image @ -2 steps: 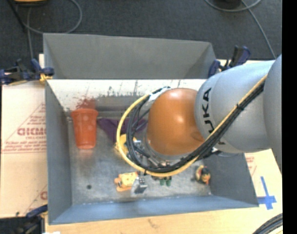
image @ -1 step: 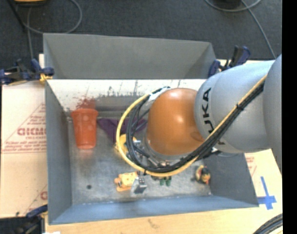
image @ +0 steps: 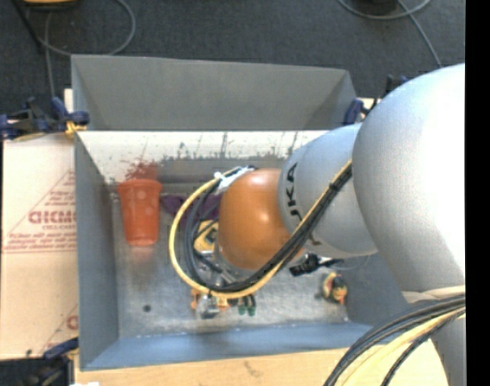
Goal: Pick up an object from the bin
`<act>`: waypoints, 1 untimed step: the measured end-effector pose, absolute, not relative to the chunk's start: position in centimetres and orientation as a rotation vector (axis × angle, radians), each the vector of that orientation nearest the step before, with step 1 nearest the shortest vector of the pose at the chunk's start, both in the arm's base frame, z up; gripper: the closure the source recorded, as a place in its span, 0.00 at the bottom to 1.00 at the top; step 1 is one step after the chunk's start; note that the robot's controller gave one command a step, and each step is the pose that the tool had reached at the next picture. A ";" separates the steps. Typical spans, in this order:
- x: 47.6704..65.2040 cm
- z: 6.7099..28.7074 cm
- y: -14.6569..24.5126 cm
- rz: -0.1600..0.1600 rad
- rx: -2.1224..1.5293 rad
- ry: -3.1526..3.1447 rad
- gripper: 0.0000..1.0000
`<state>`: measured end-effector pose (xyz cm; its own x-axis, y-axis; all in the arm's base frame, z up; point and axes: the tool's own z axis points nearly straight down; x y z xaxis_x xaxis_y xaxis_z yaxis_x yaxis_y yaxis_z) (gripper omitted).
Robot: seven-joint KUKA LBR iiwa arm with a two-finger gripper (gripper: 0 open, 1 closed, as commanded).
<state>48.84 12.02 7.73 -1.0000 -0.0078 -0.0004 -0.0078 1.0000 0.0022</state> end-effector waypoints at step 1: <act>48.8 7.7 12.0 0.003 -0.011 3.141 1.00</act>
Offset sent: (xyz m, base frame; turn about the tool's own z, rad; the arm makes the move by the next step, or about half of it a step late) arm 0.0040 -0.0455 0.1815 -0.1234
